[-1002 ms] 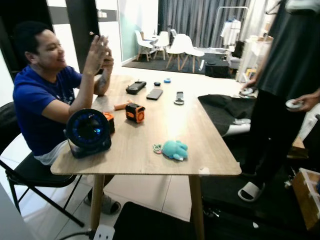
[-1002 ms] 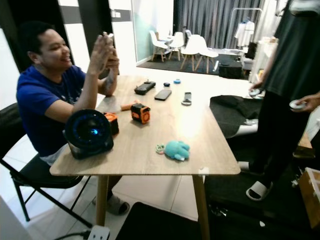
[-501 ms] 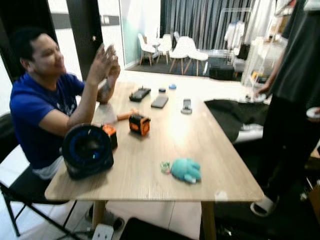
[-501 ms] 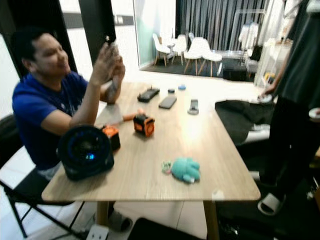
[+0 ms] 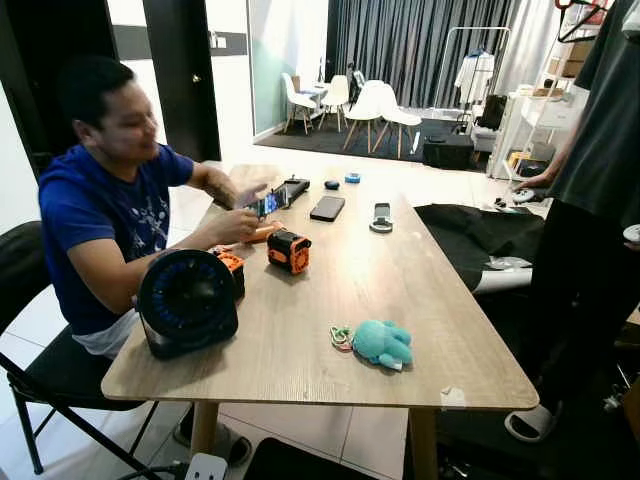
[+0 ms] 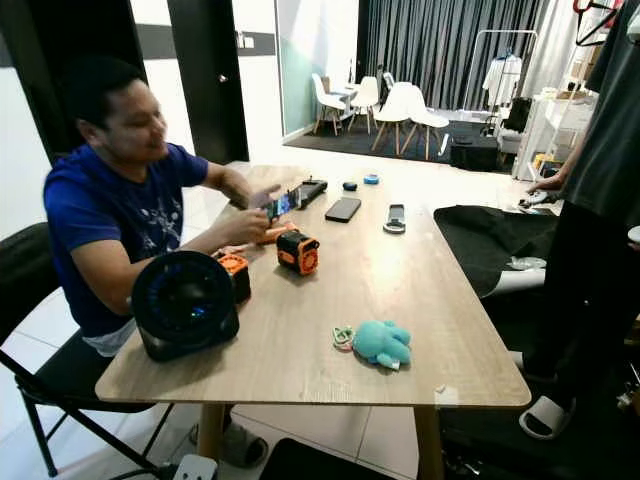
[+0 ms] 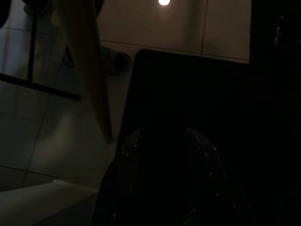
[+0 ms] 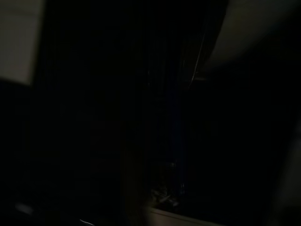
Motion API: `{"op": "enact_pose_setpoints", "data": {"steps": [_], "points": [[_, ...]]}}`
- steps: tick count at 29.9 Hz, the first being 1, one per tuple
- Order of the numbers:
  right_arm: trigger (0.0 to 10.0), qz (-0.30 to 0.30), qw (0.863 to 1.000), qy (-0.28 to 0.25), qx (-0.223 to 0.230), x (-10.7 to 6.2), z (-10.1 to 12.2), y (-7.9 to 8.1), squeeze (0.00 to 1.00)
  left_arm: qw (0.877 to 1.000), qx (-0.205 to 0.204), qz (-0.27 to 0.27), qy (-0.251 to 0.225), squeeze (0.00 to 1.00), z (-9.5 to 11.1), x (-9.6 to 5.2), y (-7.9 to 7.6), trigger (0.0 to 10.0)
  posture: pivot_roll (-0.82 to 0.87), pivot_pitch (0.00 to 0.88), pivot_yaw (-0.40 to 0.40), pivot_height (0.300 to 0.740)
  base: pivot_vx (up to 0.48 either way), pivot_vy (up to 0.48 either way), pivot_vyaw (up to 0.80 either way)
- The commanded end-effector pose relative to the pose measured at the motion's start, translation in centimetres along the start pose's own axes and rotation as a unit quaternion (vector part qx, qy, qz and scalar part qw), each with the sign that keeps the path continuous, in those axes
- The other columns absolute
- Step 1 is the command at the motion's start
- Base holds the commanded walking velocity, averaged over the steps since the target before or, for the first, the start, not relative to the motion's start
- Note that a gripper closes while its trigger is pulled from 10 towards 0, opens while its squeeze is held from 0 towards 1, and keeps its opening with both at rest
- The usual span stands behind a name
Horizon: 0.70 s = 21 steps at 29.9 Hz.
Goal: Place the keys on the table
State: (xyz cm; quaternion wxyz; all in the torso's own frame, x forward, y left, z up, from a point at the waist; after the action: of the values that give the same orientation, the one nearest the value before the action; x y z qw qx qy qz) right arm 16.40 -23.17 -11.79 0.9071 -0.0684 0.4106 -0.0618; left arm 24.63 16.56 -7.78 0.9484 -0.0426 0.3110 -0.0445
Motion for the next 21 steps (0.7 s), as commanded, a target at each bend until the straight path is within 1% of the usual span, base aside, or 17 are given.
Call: {"op": "enact_pose_setpoints", "data": {"steps": [1, 2, 3, 4, 7, 8, 10, 11, 13, 14, 15, 16, 17, 18, 19, 20, 21], "points": [[10.0, -0.088, 0.996, 0.012, 0.026, -0.9, -1.4, -4.0, 0.0, 1.0, 0.008, -0.004, -0.009, 0.0, 0.3, -0.1, 0.2, 10.0, 0.07, 0.012, 0.014, 0.74, 0.0, 0.0, 0.0], [10.0, -0.088, 0.996, 0.012, 0.026, -0.9, -1.4, -4.0, 0.0, 1.0, 0.008, -0.004, -0.009, 0.0, 0.3, -0.1, 0.2, 10.0, 0.07, 0.012, 0.014, 0.74, 0.0, 0.0, 0.0], [10.0, -0.125, 0.991, 0.017, 0.037, -1.5, -2.0, -5.9, 0.0, 1.0, 0.008, -0.006, -0.013, 0.0, 0.5, -0.1, 0.1, 10.0, 0.07, 0.012, 0.014, 0.74, 0.0, 0.0, 0.0], [10.0, -0.125, 0.991, 0.017, 0.037, -1.5, -2.0, -5.9, 0.0, 1.0, 0.008, -0.006, -0.013, 0.0, 0.5, -0.1, 0.1, 10.0, 0.07, 0.012, 0.014, 0.74, 0.0, 0.0, 0.0], [10.0, -0.223, 0.972, -0.004, 0.075, -3.2, -2.1, -11.8, 0.0, 1.0, 0.008, -0.01, -0.019, 0.0, 0.9, 0.0, 0.0, 10.0, 0.06, 0.017, 0.03, 0.74, 0.0, 0.0, 0.0], [10.0, -0.223, 0.972, -0.004, 0.075, -3.2, -2.1, -11.8, 0.0, 1.0, 0.008, -0.01, -0.019, 0.0, 0.9, 0.0, 0.0, 10.0, 0.06, 0.017, 0.03, 0.74, 0.0, 0.0, 0.0], [10.0, -0.279, 0.956, -0.048, 0.08, -4.4, -0.1, -16.1, 0.0, 1.0, 0.01, -0.014, -0.022, 0.0, 1.1, 0.1, -0.1, 10.0, 0.05, 0.014, 0.034, 0.74, 0.0, 0.0, 0.0], [10.0, -0.279, 0.956, -0.048, 0.08, -4.4, -0.1, -16.1, 0.0, 1.0, 0.01, -0.014, -0.022, 0.0, 1.1, 0.1, -0.1, 10.0, 0.05, 0.014, 0.034, 0.74, 0.0, 0.0, 0.0], [10.0, -0.323, 0.937, -0.097, 0.088, -5.5, 2.5, -19.7, 0.0, 0.999, 0.011, -0.02, -0.023, 0.0, 1.3, 0.2, -0.2, 10.0, 0.05, 0.016, 0.04, 0.74, 0.0, 0.0, 0.0], [10.0, -0.346, 0.924, -0.135, 0.096, -6.1, 4.5, -21.4, 0.0, 0.999, 0.012, -0.024, -0.025, 0.0, 1.4, 0.2, -0.4, 10.0, 0.05, 0.016, 0.041, 0.74, 0.0, 0.0, 0.0], [10.0, -0.346, 0.924, -0.135, 0.096, -6.1, 4.5, -21.4, 0.0, 0.999, 0.012, -0.024, -0.025, 0.0, 1.4, 0.2, -0.4, 10.0, 0.05, 0.016, 0.041, 0.74, 0.0, 0.0, 0.0], [10.0, -0.368, 0.905, -0.184, 0.105, -7.0, 7.4, -23.3, 0.0, 0.999, 0.013, -0.033, -0.029, 0.0, 1.6, 0.3, -0.7, 10.0, 0.05, 0.015, 0.044, 0.74, 0.0, 0.0, 0.0], [10.0, -0.381, 0.892, -0.216, 0.11, -7.7, 9.2, -24.4, 0.0, 0.999, 0.013, -0.04, -0.031, 0.0, 1.8, 0.3, -0.9, 10.0, 0.04, 0.014, 0.045, 0.74, 0.0, 0.0, 0.0], [10.0, -0.381, 0.892, -0.216, 0.11, -7.7, 9.2, -24.4, 0.0, 0.999, 0.013, -0.04, -0.031, 0.0, 1.8, 0.3, -0.9, 10.0, 0.04, 0.014, 0.045, 0.74, 0.0, 0.0, 0.0], [10.0, -0.389, 0.879, -0.252, 0.116, -8.4, 11.7, -25.5, 0.0, 0.998, 0.014, -0.048, -0.035, 0.0, 2.0, 0.4, -1.2, 10.0, 0.04, 0.013, 0.048, 0.74, 0.0, 0.0, 0.0], [10.0, -0.389, 0.879, -0.252, 0.116, -8.4, 11.7, -25.5, 0.0, 0.998, 0.014, -0.048, -0.035, 0.0, 2.0, 0.4, -1.2, 10.0, 0.04, 0.013, 0.048, 0.74, 0.0, 0.0, 0.0], [10.0, -0.381, 0.871, -0.287, 0.117, -8.8, 14.9, -26.4, 0.0, 0.997, 0.015, -0.066, -0.038, 0.0, 2.2, 0.4, -1.8, 10.0, 0.04, 0.01, 0.05, 0.74, 0.0, 0.0, 0.0]]}}
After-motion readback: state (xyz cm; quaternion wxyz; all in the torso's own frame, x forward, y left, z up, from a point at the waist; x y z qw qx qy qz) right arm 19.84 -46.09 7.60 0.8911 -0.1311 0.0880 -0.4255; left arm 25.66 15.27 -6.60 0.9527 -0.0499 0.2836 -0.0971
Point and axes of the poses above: a point about 5 cm out from each wrist's last joint towards the gripper, its own x axis pointing out of the wrist towards the gripper, its own z axis along the axis of the wrist's last joint, y = z × x, the point moved 4 cm from there along x, pointing out of the wrist towards the gripper, and after that the axes turned 10 degrees about -x, right-handed, at the moved point
